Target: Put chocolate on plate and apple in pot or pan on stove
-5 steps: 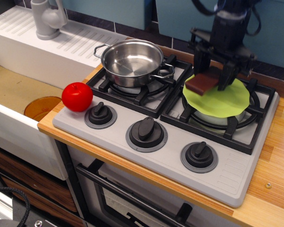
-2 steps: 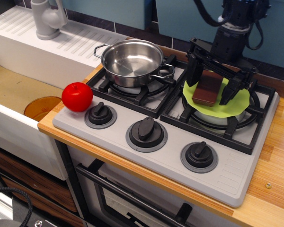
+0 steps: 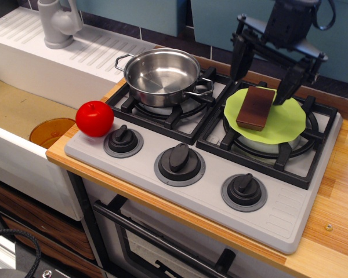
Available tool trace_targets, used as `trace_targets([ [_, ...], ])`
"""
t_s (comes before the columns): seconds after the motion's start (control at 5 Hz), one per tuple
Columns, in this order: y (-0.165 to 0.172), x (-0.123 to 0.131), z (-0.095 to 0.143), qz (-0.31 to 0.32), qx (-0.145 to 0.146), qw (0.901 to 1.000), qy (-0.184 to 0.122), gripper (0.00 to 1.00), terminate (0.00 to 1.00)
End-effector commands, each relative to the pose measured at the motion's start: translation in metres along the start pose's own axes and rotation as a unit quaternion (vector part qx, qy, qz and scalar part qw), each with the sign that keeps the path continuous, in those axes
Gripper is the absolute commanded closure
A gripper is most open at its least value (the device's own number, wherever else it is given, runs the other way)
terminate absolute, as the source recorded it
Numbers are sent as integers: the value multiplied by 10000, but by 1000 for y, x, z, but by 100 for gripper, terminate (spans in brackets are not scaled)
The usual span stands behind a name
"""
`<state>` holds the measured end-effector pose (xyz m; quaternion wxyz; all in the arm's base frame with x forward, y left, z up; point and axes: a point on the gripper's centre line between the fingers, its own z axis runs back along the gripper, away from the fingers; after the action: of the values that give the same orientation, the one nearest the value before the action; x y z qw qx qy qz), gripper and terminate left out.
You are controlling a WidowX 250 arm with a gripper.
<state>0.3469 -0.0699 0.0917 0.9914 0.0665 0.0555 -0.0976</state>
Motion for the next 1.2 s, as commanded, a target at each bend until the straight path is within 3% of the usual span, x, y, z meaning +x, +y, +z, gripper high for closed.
trace_targets([
  [0.0, 7, -2, 49, -42, 120, 9984, -546, 0, 0],
  [0.6, 7, -2, 49, -42, 120, 9984, -546, 0, 0],
  [0.8, 47, -49, 73, 141, 327, 9984, -430, 0, 0],
  [1.0, 74, -74, 79, 186, 419, 9980, -443, 0, 0],
])
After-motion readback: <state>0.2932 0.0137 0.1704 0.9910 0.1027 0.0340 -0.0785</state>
